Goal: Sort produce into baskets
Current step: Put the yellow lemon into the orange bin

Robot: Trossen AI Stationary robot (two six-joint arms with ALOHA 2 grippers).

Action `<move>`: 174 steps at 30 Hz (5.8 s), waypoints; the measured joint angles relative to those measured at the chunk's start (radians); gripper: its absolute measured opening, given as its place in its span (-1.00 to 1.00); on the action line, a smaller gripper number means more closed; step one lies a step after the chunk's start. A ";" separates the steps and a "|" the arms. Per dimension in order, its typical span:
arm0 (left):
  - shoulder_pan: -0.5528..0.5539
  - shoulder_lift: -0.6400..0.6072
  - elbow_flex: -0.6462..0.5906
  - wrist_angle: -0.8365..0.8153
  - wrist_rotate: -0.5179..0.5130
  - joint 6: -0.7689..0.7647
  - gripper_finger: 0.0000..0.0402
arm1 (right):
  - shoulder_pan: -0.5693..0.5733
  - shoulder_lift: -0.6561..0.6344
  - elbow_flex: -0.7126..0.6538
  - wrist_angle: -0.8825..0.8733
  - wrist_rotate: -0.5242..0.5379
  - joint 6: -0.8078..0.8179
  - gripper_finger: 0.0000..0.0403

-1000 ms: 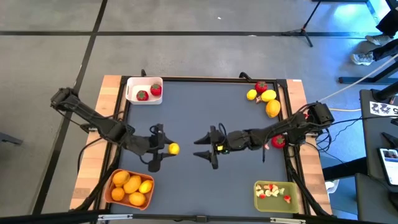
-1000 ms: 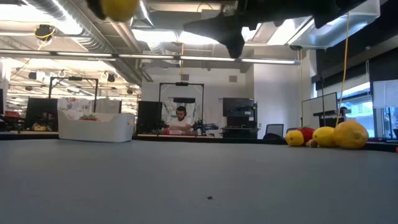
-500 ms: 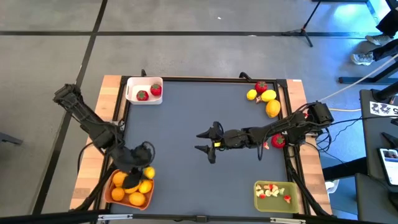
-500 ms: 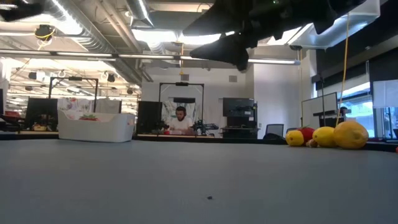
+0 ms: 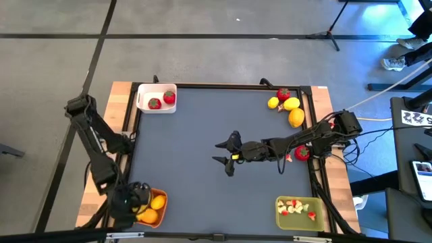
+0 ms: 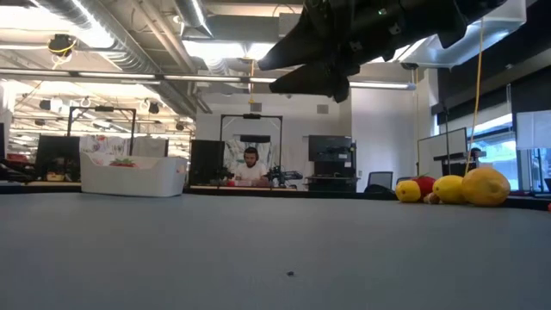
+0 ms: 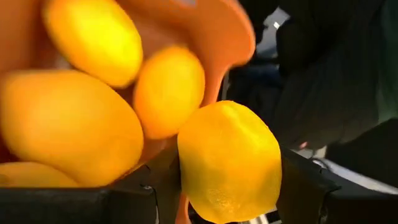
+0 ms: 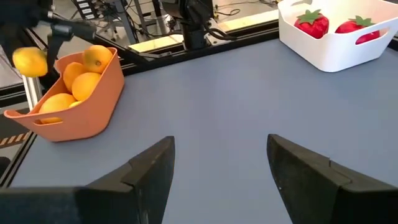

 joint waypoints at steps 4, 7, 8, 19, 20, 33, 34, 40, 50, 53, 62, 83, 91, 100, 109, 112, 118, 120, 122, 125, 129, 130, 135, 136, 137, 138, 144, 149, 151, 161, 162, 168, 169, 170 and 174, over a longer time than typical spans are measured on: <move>-0.041 0.081 0.000 0.007 0.004 0.000 -0.03 | 0.000 0.000 0.000 0.001 0.000 0.000 0.26; -0.048 0.123 0.000 0.002 0.005 0.001 -0.02 | 0.000 0.000 0.000 0.001 0.000 0.000 0.25; -0.048 0.133 0.000 0.000 0.005 0.000 -0.01 | 0.000 0.000 0.000 0.001 0.000 0.000 0.26; -0.047 0.150 0.002 -0.029 0.049 0.024 0.22 | 0.000 0.000 0.000 0.001 0.000 0.023 0.25; -0.042 0.147 0.002 -0.030 0.062 0.040 0.24 | 0.000 0.000 0.000 0.001 0.000 0.025 0.26; 0.108 -0.060 -0.001 -0.221 0.166 0.131 0.28 | 0.000 0.000 -0.001 0.003 0.001 0.028 0.26; 0.122 -0.085 -0.001 -0.239 0.140 0.138 0.28 | 0.000 0.000 -0.001 0.003 0.001 0.028 0.26; 0.198 -0.199 -0.001 -0.244 -0.117 0.238 0.28 | 0.000 0.000 -0.001 0.004 0.001 0.027 0.26; 0.353 -0.239 0.000 -0.271 -0.549 0.372 0.28 | -0.073 -0.049 -0.002 -0.062 0.009 -0.126 0.25; 0.389 -0.233 0.000 -0.267 -0.590 0.398 0.28 | -0.130 -0.100 -0.002 -0.179 0.010 -0.159 0.25; 0.568 -0.224 0.000 -0.262 -0.698 0.732 0.28 | -0.273 -0.365 -0.002 -0.707 0.065 0.082 0.25; 0.628 -0.114 0.000 -0.182 -0.725 0.630 0.28 | -0.882 -0.347 -0.001 -1.109 0.037 0.155 0.25; 0.629 -0.107 0.000 -0.181 -0.726 0.607 0.28 | -0.978 -0.170 -0.001 -1.048 -0.029 0.132 0.25; 0.629 -0.107 0.000 -0.181 -0.727 0.630 0.28 | -0.975 -0.057 0.002 -0.969 -0.022 0.158 0.25; 0.652 -0.107 0.000 -0.181 -0.742 0.694 0.28 | -0.975 -0.008 0.002 -0.909 0.009 0.136 0.26; 0.664 -0.107 0.000 -0.182 -0.743 0.703 0.28 | -0.976 -0.006 0.000 -0.875 0.007 0.133 0.25; 0.669 -0.107 0.000 -0.182 -0.742 0.728 0.28 | -0.974 0.013 0.001 -0.863 0.011 0.133 0.01; 0.668 -0.107 0.000 -0.182 -0.740 0.738 0.28 | -0.971 0.014 0.001 -0.863 0.002 0.131 -0.08; 0.667 -0.107 0.000 -0.182 -0.736 0.748 0.28 | -0.966 0.013 0.001 -0.863 -0.003 0.127 -0.14; 0.667 -0.107 0.000 -0.182 -0.735 0.744 0.28 | -0.944 0.011 0.000 -0.861 0.002 0.107 -0.16; 0.667 -0.107 0.000 -0.183 -0.734 0.729 0.28 | -0.882 0.001 0.000 -0.842 -0.026 0.100 -0.15; 0.667 -0.107 0.000 -0.183 -0.734 0.721 0.28 | -0.861 -0.007 -0.002 -0.840 -0.040 0.099 -0.15; 0.668 -0.107 0.000 -0.182 -0.732 0.662 0.28 | -0.721 -0.039 -0.006 -0.731 -0.159 0.103 -0.15; 0.668 -0.107 0.000 -0.182 -0.732 0.649 0.28 | -0.687 -0.043 -0.005 -0.693 -0.181 0.104 -0.14; 0.668 -0.107 0.000 -0.182 -0.732 0.636 0.28 | -0.656 -0.044 -0.005 -0.658 -0.197 0.104 -0.14; 0.668 -0.107 0.000 -0.182 -0.732 0.622 0.28 | -0.622 -0.044 -0.005 -0.622 -0.216 0.103 -0.14; 0.669 -0.107 0.000 -0.150 -0.705 0.576 0.28 | -0.422 -0.044 -0.004 -0.378 -0.385 0.013 -0.14; 0.674 -0.107 0.000 -0.075 -0.657 0.582 0.28 | -0.280 -0.044 -0.003 -0.186 -0.429 -0.031 -0.13; 0.674 -0.107 0.000 -0.030 -0.650 0.599 0.28 | -0.237 -0.043 -0.003 -0.118 -0.429 -0.048 -0.13; 0.698 -0.088 0.000 0.269 -0.571 0.738 0.28 | -0.120 -0.042 -0.002 0.087 -0.377 -0.111 -0.13; 0.705 -0.084 0.000 0.289 -0.564 0.746 0.28 | -0.115 -0.042 -0.002 0.099 -0.377 -0.117 -0.13; 0.731 -0.047 0.000 0.410 -0.514 0.792 0.28 | -0.102 -0.042 -0.002 0.141 -0.387 -0.131 -0.13; 0.735 -0.041 0.000 0.432 -0.514 0.805 0.28 | -0.102 -0.042 -0.002 0.148 -0.389 -0.134 -0.13; 0.739 -0.033 0.000 0.452 -0.513 0.815 0.28 | -0.101 -0.042 -0.002 0.161 -0.392 -0.137 -0.13; 0.758 -0.009 0.001 0.507 -0.463 0.840 0.28 | -0.076 -0.042 -0.004 0.185 -0.395 -0.183 -0.13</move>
